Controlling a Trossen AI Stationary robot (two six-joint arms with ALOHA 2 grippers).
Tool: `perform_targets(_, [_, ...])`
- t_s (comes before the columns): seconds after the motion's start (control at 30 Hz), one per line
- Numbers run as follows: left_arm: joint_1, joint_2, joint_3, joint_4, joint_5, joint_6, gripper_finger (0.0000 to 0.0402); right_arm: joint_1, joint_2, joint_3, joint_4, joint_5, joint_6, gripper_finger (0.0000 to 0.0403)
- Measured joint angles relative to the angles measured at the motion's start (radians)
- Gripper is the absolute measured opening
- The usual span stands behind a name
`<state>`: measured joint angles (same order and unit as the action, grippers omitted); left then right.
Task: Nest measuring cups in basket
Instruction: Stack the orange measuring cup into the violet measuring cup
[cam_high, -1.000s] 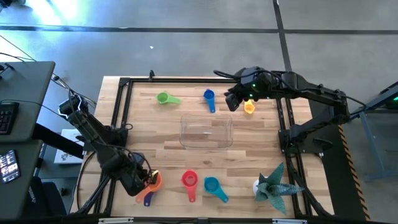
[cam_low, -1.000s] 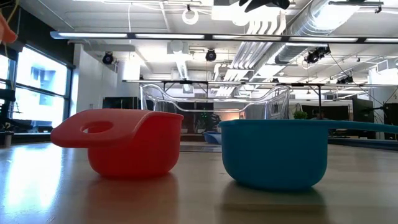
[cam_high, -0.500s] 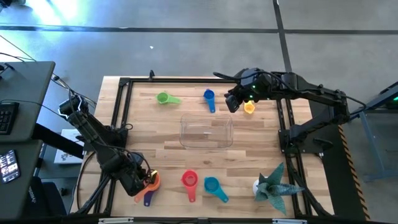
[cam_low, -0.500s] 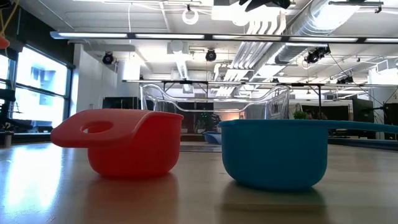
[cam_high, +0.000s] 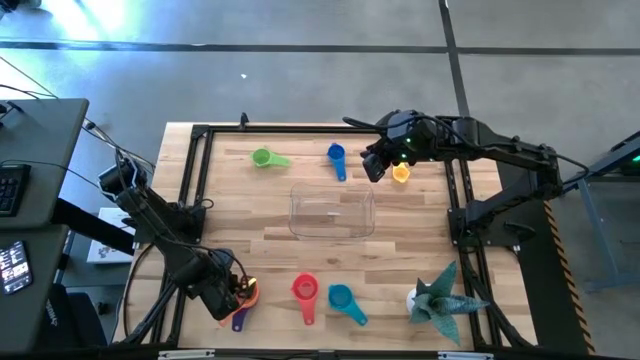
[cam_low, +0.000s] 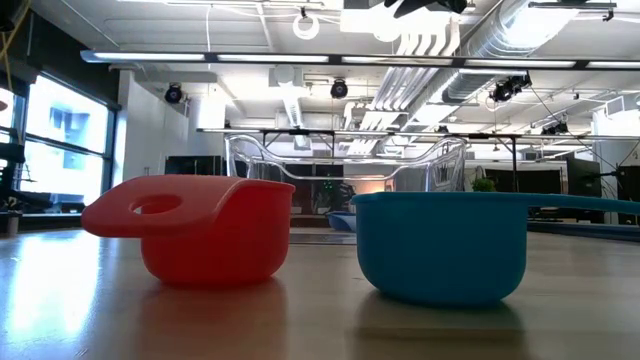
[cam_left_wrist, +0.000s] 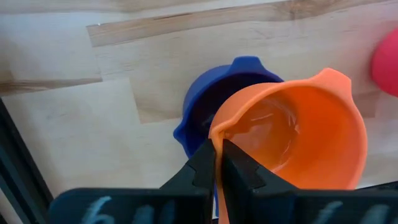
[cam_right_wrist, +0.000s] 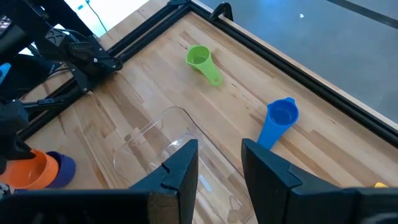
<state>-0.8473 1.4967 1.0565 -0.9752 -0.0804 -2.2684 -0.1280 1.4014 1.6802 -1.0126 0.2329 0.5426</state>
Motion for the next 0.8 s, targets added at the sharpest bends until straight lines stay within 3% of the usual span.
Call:
perform_targets(0.2, [0.000, 0.000, 0.000, -0.029, 0.053, 0.000, 0.0005, 0.000, 0.000, 0.000, 0.000, 0.000, 0.000, 0.0114])
perform_targets(0.8, [0.010, -0.001, 0.000, -0.018, 0.043, 0.019, 0.0030, 0.000, 0.000, 0.000, 0.000, 0.000, 0.000, 0.0114])
